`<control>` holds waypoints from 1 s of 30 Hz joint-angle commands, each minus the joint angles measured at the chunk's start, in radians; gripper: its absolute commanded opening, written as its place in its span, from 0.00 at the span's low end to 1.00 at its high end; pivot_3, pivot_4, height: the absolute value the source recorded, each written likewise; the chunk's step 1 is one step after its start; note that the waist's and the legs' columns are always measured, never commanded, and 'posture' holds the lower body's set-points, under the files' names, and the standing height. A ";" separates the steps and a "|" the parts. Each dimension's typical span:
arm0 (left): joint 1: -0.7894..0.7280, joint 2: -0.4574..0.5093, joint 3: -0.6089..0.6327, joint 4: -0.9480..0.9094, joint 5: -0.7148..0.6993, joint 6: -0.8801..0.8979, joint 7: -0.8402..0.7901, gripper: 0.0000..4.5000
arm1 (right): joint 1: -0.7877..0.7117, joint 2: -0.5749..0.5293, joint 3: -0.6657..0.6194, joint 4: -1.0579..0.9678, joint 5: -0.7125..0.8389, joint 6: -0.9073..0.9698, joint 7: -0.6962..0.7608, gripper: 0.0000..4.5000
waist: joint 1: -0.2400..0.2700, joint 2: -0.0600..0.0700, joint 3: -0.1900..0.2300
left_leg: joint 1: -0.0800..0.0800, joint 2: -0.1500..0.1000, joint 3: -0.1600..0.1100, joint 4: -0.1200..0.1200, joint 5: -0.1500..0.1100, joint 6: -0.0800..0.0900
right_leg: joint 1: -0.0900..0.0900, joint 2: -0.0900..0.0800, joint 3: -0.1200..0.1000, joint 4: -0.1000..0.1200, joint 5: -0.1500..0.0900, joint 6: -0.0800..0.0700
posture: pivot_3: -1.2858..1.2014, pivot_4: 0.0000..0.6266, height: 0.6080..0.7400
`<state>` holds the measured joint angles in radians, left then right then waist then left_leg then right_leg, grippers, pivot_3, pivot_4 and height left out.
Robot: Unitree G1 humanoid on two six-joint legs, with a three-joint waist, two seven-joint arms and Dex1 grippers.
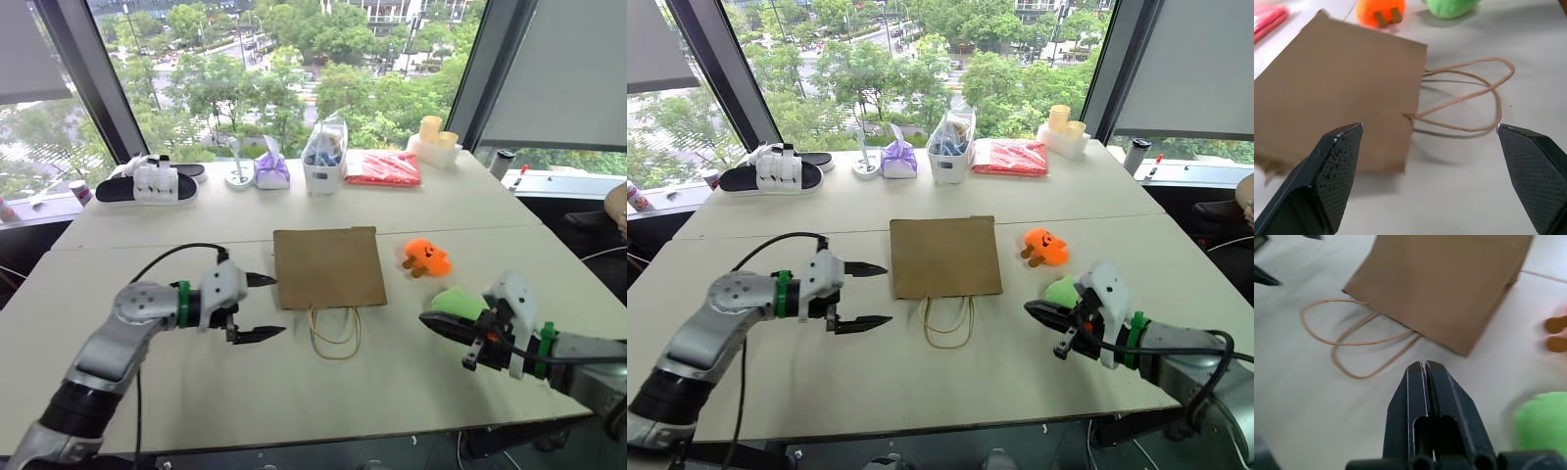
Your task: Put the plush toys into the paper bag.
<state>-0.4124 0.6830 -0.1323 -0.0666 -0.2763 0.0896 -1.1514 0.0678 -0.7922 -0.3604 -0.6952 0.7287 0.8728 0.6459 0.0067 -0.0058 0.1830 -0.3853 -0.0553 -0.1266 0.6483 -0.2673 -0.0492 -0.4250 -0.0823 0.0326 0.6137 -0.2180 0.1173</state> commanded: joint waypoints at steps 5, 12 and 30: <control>-0.135 -0.105 -0.086 0.187 0.075 -0.222 -0.077 0.99 | 0.053 0.079 0.008 -0.126 0.030 0.004 -0.124 0.00 | 0.006 0.000 0.000 | 0.000 0.000 0.000 0.001 0.000 0.000 | 0.000 0.000 0.000 0.000 0.000 0.000 | 0.52 0.24 1.00; -0.186 -0.169 -0.108 0.288 0.089 -0.308 -0.107 0.99 | 0.055 0.112 0.045 -0.168 0.042 0.008 -0.198 0.00 | 0.002 0.000 0.000 | 0.000 0.000 0.000 0.000 0.000 0.000 | 0.000 0.000 0.000 0.001 0.000 0.000 | 0.52 0.24 1.00; -0.230 -0.234 -0.029 0.295 0.015 -0.166 -0.004 0.00 | 0.050 0.170 0.150 -0.150 0.018 -0.029 -0.273 0.00 | 0.003 0.000 0.000 | 0.000 0.000 -0.001 0.001 0.000 0.000 | 0.000 0.001 0.000 0.001 0.001 0.001 | 0.52 0.24 1.00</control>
<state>-0.6028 0.4576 -0.2122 0.2734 -0.2173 -0.1296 -1.1951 0.1355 -0.6389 -0.2312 -0.8303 0.7559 0.8686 0.3883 0.0094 -0.0061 0.1831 -0.3850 -0.0556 -0.1272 0.6496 -0.2672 -0.0490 -0.4247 -0.0817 0.0325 0.6150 -0.2175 0.1180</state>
